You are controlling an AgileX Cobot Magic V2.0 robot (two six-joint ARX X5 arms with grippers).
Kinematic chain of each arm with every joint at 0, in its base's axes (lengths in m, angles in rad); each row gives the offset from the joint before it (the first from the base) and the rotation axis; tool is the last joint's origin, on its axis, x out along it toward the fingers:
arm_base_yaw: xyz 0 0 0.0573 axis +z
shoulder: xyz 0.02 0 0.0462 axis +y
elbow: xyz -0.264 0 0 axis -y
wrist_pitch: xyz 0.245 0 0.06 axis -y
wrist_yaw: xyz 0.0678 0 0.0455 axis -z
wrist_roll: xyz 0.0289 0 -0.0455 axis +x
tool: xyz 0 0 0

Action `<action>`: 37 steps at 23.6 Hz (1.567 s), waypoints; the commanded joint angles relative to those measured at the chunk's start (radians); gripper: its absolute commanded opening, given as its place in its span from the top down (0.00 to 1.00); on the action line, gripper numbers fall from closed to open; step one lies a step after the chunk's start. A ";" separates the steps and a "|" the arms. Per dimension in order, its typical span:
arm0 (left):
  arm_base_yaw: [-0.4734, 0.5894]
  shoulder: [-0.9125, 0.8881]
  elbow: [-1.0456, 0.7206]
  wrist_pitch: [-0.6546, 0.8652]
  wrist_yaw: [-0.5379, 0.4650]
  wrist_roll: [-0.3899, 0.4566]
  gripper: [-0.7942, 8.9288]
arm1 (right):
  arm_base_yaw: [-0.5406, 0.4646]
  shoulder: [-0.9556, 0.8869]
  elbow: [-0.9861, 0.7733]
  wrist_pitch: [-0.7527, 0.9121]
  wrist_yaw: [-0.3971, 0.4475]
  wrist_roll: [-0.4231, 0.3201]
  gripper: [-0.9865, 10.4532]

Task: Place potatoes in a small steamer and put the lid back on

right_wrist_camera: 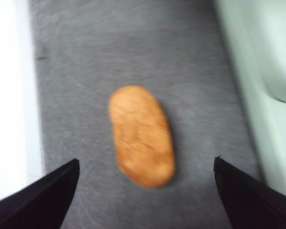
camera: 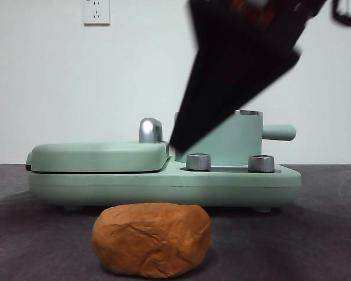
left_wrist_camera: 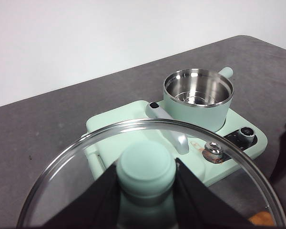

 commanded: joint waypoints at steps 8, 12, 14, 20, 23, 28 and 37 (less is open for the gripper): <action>-0.004 0.000 0.016 0.029 -0.003 -0.001 0.90 | 0.038 0.196 0.009 0.170 0.004 -0.005 0.52; -0.004 0.000 0.016 0.029 -0.003 -0.001 0.90 | 0.038 0.254 0.009 0.177 -0.023 -0.005 0.52; -0.004 0.000 0.016 0.029 -0.003 0.000 0.90 | 0.038 0.284 0.009 0.177 -0.028 -0.004 0.52; -0.004 0.000 0.016 0.030 -0.003 0.000 0.90 | 0.038 0.301 0.009 0.176 0.001 -0.003 0.70; -0.004 0.000 0.016 0.031 -0.003 0.000 0.90 | 0.038 0.296 0.009 0.176 0.026 0.000 0.70; -0.004 0.000 0.016 0.035 -0.003 0.000 0.90 | 0.037 0.150 0.031 0.080 0.033 0.081 0.70; -0.004 0.000 0.016 0.060 -0.003 -0.001 0.90 | -0.072 -0.086 0.278 -0.186 0.224 0.272 0.70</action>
